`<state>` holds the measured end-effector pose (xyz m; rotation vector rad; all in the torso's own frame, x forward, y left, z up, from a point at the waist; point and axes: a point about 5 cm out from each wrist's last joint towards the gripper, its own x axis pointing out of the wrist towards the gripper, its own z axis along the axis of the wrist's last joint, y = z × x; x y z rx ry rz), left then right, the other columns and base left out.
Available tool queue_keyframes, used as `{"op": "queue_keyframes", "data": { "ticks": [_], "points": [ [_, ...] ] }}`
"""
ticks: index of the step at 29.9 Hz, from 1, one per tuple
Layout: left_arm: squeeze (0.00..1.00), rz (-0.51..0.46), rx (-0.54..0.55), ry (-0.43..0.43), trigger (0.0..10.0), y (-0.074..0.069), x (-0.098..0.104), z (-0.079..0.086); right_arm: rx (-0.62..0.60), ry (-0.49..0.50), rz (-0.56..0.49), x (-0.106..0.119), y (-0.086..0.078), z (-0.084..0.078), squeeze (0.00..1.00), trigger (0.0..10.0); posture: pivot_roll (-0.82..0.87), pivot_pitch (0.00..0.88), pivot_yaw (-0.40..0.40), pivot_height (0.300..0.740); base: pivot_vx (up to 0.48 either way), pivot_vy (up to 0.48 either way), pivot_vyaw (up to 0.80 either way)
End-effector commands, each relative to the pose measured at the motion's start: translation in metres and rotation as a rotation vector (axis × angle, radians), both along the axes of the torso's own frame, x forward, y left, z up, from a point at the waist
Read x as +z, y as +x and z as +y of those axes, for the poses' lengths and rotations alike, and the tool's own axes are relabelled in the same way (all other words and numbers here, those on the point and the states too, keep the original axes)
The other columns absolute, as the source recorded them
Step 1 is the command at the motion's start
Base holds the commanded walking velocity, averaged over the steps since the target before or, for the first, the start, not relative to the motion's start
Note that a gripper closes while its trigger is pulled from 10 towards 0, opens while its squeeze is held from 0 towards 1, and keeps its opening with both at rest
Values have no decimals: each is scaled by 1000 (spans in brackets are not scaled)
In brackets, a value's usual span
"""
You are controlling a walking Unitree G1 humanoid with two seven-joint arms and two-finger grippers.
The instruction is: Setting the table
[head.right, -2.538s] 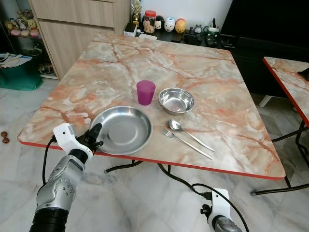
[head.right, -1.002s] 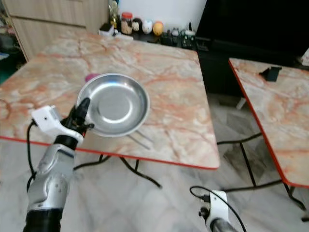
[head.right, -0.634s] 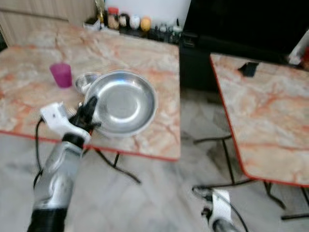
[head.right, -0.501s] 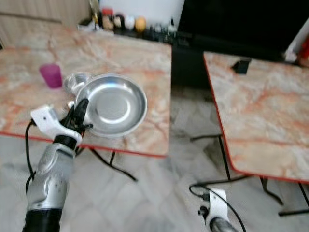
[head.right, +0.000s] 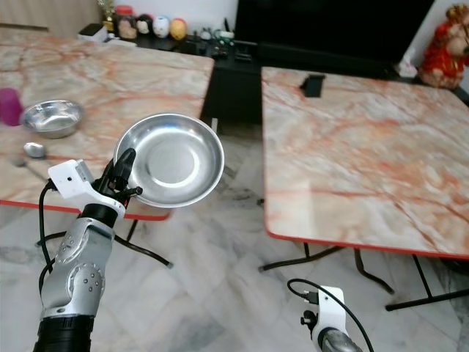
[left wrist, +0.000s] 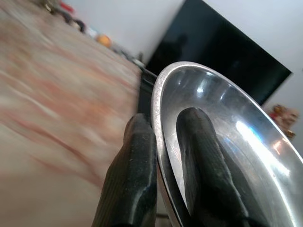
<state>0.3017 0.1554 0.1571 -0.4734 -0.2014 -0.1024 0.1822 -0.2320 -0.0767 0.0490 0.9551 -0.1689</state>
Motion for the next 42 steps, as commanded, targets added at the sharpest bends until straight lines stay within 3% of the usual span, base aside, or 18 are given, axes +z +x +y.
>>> {"op": "queue_keyframes", "data": {
  "ticks": [1, 19, 42],
  "points": [
    [0, -33, -13, 17, 10000, 0, 7, -3, -20, -8, -23, 4, 5, -5, 0, 10000, 87, 0, -110, 740, 0, -472, 0],
    [0, -16, -21, 45, 10000, -1, 2, -4, -25, -9, -24, 4, 5, -6, 0, 10000, 74, 0, -111, 740, 0, -472, 0],
    [0, -3, -59, 140, 10000, 0, -2, -3, -60, -1, -21, 2, 1, -4, 0, 10000, 57, 0, -82, 740, 0, -472, 0]
  ]
}}
